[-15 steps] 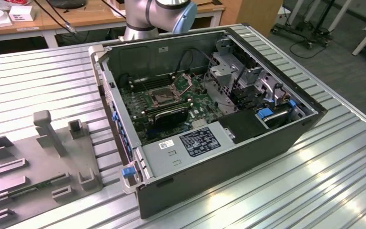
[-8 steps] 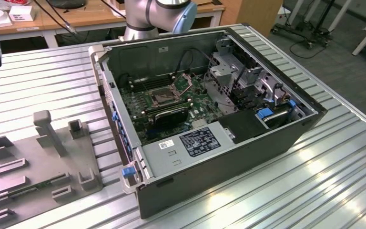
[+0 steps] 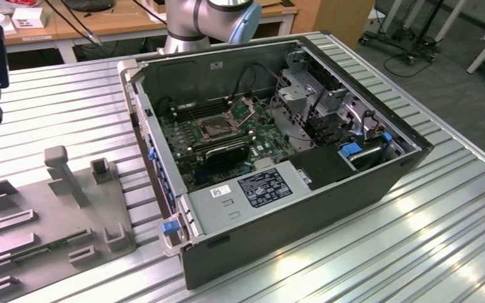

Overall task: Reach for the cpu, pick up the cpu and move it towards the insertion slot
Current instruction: 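Pick up the cpu and move it towards the insertion slot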

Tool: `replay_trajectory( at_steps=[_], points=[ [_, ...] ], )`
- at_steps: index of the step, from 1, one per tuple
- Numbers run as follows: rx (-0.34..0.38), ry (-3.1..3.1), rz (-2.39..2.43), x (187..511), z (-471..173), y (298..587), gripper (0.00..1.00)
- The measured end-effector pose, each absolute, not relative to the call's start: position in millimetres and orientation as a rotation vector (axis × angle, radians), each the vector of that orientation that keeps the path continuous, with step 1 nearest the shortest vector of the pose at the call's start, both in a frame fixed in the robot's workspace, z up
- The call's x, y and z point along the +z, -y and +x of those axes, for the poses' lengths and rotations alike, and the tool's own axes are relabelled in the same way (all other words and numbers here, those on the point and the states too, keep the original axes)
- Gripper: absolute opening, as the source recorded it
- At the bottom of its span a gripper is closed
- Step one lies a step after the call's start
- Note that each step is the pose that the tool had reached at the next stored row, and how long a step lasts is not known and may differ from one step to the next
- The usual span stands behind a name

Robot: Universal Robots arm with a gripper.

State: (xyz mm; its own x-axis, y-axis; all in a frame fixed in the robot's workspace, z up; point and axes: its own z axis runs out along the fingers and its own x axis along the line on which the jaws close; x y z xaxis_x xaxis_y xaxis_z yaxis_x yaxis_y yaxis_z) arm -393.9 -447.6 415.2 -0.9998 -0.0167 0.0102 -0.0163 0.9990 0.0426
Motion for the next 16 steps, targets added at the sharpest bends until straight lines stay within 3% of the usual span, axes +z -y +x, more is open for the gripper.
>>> replay_trajectory(
  at_steps=[16],
  points=[
    [-0.066,3.130,0.026,415,-381,448,0.55]
  ],
)
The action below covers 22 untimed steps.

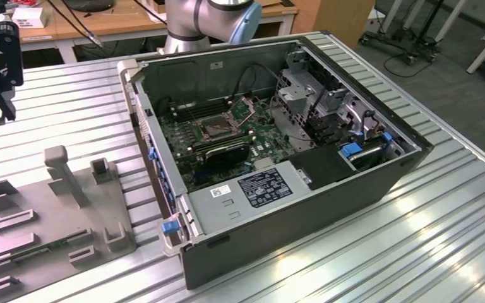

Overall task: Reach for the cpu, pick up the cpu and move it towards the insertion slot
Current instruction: 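Pick up the cpu and move it towards the insertion slot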

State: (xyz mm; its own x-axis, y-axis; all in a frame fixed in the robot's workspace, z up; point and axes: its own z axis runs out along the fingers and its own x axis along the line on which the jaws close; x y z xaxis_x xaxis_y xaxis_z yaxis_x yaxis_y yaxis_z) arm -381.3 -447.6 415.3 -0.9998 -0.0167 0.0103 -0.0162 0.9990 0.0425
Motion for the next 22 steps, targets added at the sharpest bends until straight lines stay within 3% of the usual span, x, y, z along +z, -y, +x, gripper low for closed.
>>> replay_trajectory(
  at_steps=[22],
  points=[
    [-0.066,3.130,0.026,415,-365,448,0.55]
  ],
)
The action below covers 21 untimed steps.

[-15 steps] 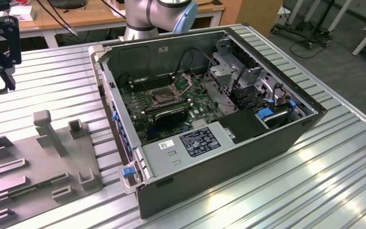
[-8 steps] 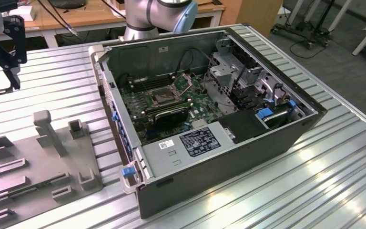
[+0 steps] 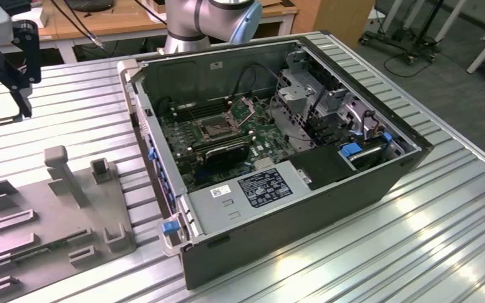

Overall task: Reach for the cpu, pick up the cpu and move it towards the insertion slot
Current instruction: 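Pick up the cpu and move it towards the insertion slot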

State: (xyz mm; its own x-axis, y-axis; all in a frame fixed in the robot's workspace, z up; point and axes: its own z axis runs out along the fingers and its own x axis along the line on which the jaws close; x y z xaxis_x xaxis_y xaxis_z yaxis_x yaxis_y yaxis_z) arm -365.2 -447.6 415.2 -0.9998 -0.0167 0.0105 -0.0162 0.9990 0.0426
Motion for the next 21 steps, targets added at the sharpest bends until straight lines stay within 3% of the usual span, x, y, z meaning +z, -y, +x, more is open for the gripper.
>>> replay_trajectory(
  at_steps=[21],
  points=[
    [-0.066,3.130,0.026,415,-352,448,0.55]
  ],
)
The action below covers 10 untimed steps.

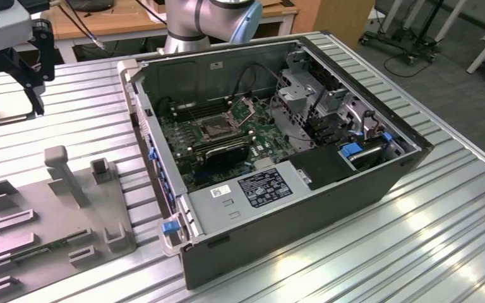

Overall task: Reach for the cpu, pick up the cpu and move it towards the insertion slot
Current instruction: 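Pick up the cpu and move it towards the insertion slot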

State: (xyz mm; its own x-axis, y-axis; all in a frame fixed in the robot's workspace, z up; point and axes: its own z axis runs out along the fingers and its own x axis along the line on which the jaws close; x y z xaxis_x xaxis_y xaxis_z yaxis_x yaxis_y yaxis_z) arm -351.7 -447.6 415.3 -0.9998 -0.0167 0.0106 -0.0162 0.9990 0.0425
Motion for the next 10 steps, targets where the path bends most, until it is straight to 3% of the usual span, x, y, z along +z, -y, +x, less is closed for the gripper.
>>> replay_trajectory(
  at_steps=[10],
  points=[
    [-0.066,3.130,0.026,415.2,-343.9,447.6,0.55]
  ],
)
